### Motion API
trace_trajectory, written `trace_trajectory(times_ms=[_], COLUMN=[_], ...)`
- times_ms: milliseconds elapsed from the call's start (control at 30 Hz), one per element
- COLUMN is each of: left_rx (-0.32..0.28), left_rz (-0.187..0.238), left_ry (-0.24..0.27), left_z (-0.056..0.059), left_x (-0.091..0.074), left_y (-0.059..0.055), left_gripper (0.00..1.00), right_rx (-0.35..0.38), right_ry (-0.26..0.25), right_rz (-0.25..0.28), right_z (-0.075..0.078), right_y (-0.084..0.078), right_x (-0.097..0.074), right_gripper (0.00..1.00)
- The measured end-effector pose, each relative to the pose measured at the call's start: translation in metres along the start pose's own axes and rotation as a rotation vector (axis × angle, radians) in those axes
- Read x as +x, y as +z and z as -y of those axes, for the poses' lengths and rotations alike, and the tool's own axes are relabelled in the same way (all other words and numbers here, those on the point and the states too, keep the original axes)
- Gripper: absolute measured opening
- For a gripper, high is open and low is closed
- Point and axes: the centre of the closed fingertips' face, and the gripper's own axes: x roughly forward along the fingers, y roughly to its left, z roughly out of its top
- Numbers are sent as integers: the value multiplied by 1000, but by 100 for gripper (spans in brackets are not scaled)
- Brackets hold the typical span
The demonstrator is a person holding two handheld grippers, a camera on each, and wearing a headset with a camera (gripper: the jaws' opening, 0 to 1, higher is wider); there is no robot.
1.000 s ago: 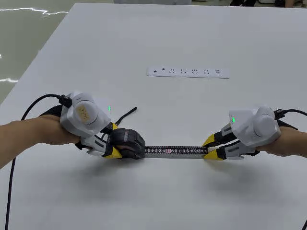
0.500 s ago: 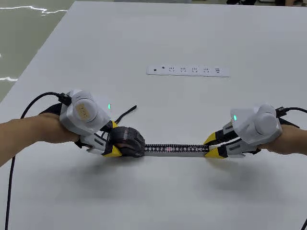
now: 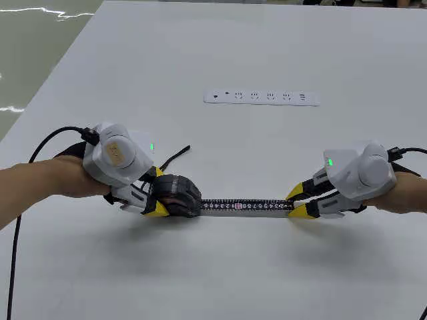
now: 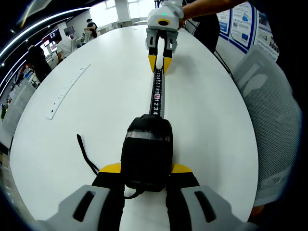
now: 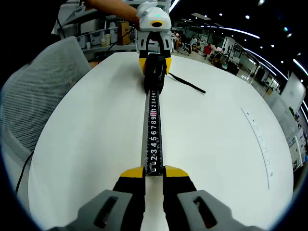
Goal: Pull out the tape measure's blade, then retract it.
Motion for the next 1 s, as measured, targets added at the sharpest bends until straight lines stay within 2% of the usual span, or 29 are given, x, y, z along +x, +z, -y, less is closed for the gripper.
trace_trajectory(times_ms=[1000], left_rx=[0], left_rz=[1], left_ry=[-1], left_z=[-1], left_x=[0], left_y=[-1], left_gripper=[27], right_rx=[13], right_ry=[-3], right_rz=[-14], right_z=[1], right_y=[-12], right_x=[-6], right_gripper=[12])
